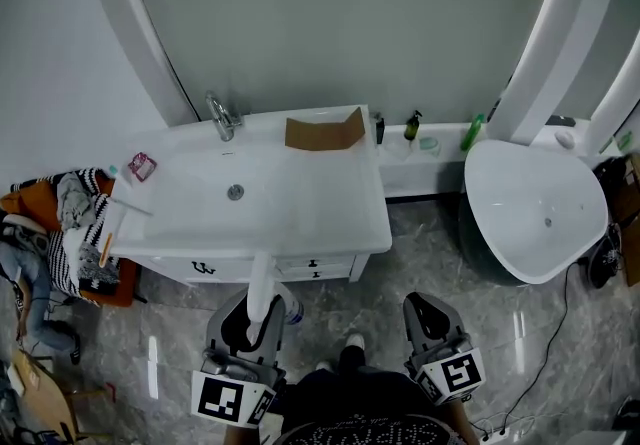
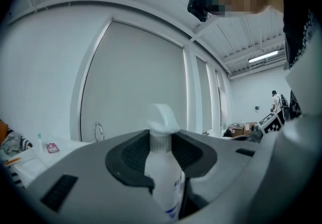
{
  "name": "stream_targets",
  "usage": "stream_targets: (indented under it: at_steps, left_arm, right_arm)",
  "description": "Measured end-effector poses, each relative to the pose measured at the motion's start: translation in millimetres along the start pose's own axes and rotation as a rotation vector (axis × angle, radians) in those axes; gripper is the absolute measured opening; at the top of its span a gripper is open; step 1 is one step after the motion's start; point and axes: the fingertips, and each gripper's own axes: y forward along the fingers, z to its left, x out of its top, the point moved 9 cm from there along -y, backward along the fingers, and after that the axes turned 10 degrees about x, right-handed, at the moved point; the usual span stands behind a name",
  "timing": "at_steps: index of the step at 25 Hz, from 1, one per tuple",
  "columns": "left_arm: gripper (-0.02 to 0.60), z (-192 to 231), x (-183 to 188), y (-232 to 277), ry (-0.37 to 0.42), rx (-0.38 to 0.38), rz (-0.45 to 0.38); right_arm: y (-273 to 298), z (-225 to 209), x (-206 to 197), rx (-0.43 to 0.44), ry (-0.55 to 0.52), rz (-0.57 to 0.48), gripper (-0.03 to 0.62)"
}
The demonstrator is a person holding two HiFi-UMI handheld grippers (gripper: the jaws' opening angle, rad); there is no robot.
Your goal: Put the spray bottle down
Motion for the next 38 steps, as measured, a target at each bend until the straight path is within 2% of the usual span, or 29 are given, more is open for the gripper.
stream_targets:
  at_steps: [8, 15, 21, 28, 32, 38]
  left_arm:
    - [0.135, -22, -4, 30, -0.025, 0.013, 0.007]
    - [0.135, -17, -6, 53, -0.036, 0.032, 0.032]
    - [0.135, 2, -3, 87, -0.050, 0.045, 0.019]
    - [0.135, 34, 12, 143, -0.068, 0.038, 0.003]
    - [0.135, 54, 22, 172, -0.067, -0.003, 0.003]
    - [0.135, 81, 24, 205, -0.075, -0.052, -0.007]
  right_arm:
    - [-2, -43, -5, -0.004, 0.021, 0.015, 0.028]
    - [13, -62, -7, 0.005, 0.053, 0.039, 0.028]
    - [50, -78, -1, 0.022, 0.092, 0.050, 0.028]
    - [108, -97, 20, 0.012, 0.073, 0.041, 0.028]
    - [140, -102, 35, -0.005, 0.076, 0.030, 0.028]
    - [174, -101, 33, -0.043, 0.086, 0.027, 0.028]
